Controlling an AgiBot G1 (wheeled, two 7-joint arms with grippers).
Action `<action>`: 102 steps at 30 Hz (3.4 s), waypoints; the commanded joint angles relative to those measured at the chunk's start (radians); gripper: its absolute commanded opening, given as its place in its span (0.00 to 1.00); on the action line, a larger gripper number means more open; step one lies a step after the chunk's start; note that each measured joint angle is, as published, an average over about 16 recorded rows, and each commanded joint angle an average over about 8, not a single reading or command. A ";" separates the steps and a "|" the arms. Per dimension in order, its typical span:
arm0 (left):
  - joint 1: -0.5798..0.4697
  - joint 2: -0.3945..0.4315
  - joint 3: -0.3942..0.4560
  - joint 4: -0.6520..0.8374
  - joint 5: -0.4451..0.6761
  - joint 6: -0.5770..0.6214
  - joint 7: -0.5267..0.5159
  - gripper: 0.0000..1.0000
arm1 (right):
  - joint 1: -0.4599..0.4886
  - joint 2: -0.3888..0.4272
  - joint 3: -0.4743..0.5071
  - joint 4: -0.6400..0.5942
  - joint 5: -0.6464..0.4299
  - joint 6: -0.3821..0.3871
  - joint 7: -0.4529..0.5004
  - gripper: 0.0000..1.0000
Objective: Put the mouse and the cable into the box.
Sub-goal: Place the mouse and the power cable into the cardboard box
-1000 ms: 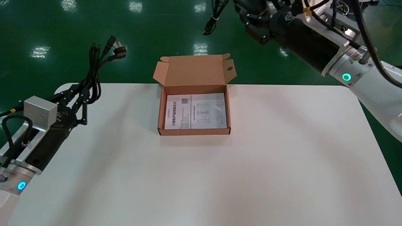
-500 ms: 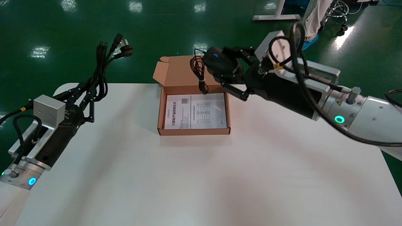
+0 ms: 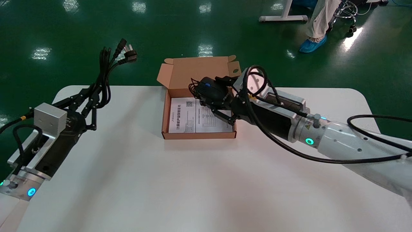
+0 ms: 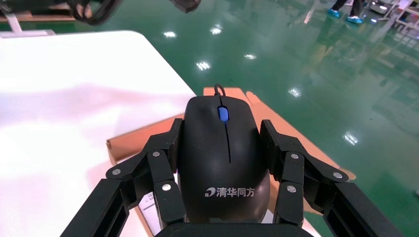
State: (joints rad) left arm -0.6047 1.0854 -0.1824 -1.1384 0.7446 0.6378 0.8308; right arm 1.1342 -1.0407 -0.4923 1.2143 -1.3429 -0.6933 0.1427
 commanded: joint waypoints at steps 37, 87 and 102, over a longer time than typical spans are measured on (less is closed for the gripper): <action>0.006 -0.021 0.014 -0.022 0.026 0.009 0.014 0.00 | 0.035 -0.182 0.079 -0.534 0.167 -0.166 -0.502 0.00; -0.318 0.069 0.193 0.347 0.138 0.280 0.169 0.00 | 0.163 -0.102 0.228 -0.753 0.287 -0.121 -0.769 1.00; -0.443 0.127 0.260 0.679 0.197 0.439 0.301 0.00 | 0.103 -0.038 0.238 -0.648 0.298 -0.091 -0.688 1.00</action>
State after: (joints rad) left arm -1.0450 1.2101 0.0769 -0.4709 0.9408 1.0705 1.1276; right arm 1.2388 -1.0797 -0.2529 0.5619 -1.0433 -0.7847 -0.5491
